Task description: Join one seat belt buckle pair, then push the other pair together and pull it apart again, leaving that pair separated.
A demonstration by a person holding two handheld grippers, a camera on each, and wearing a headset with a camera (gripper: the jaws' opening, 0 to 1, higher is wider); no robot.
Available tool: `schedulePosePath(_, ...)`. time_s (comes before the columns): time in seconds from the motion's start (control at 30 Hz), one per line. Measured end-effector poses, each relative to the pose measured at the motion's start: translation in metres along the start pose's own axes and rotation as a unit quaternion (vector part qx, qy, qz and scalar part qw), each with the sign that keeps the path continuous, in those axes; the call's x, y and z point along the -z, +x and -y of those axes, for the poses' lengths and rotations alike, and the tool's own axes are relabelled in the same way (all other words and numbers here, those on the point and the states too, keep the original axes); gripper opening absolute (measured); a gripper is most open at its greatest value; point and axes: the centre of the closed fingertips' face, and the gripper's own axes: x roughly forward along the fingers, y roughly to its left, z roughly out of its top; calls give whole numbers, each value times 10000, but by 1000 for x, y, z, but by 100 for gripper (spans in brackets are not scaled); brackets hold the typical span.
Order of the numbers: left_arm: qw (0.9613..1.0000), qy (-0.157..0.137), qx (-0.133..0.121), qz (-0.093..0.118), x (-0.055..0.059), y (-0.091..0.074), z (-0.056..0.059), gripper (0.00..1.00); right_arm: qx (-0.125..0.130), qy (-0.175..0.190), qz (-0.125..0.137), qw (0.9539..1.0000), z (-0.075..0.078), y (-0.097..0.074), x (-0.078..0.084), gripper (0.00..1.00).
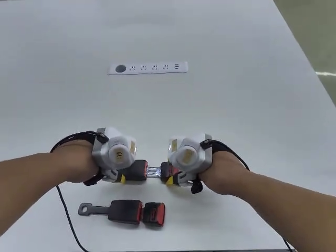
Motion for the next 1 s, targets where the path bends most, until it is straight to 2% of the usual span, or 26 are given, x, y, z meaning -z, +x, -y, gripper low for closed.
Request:
schedulePosePath(0.5,10000,-25,11,-24,0,1,0,31,-13,-106,13,9999,1,0,-1,33)
schedulePosePath(0.67,10000,37,29,-47,-1,1,0,31,-48,-187,80,9998,-1,3,-7,32)
schedulePosePath(0.77,10000,80,48,-16,-1,0,0,31,-26,-115,210,9997,0,6,-12,32)
schedulePosePath(0.83,9999,82,58,-6,-1,0,0,31,-21,-108,178,9998,1,8,-11,32)
schedulePosePath(1.0,9999,140,70,51,0,0,0,30,-4,-2,302,9995,1,7,-13,31)
